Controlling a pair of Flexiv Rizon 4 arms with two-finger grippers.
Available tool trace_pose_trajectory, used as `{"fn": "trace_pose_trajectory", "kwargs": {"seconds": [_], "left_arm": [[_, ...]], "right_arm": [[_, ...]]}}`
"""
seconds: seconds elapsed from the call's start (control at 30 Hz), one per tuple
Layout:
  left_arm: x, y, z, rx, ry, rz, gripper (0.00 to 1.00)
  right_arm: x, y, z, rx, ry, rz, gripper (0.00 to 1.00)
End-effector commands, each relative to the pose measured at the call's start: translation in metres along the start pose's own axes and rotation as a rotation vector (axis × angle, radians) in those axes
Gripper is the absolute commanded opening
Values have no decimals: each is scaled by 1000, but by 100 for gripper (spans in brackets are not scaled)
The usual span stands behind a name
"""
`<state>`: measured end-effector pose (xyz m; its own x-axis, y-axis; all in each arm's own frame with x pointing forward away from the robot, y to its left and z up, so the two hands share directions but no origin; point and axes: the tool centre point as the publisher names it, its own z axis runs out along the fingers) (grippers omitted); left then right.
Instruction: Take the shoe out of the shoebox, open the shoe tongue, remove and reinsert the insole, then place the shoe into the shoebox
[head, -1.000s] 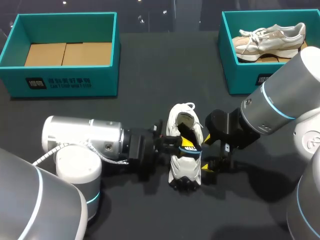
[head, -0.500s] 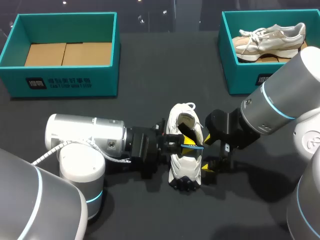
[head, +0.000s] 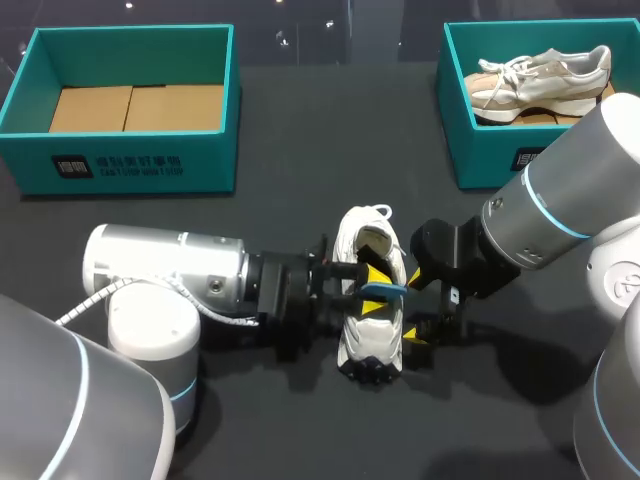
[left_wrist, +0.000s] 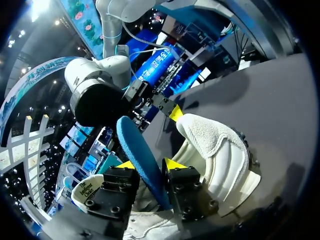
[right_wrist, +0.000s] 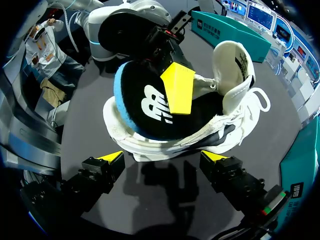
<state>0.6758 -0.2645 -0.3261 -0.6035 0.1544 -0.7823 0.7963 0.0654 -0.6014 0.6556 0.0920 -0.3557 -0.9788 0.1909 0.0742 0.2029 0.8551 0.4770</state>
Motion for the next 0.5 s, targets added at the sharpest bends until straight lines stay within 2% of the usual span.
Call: {"fn": "trace_pose_trajectory", "kwargs": {"seconds": [0.03,0.23,0.3,0.33,0.5], "left_arm": [[0,-8,-6,3,12,-4,27],[1,-13,-6,11,31,3,22],[2,-14,-6,9,40,8,3],[3,-14,-6,8,42,10,0],[9,-10,-5,-11,63,55,0]], "right_arm": [[1,0,1,1,-4,0,100],[1,0,1,1,-4,0,100],[1,0,1,1,-4,0,100],[1,0,1,1,-4,0,100],[1,0,1,1,-4,0,100]]}}
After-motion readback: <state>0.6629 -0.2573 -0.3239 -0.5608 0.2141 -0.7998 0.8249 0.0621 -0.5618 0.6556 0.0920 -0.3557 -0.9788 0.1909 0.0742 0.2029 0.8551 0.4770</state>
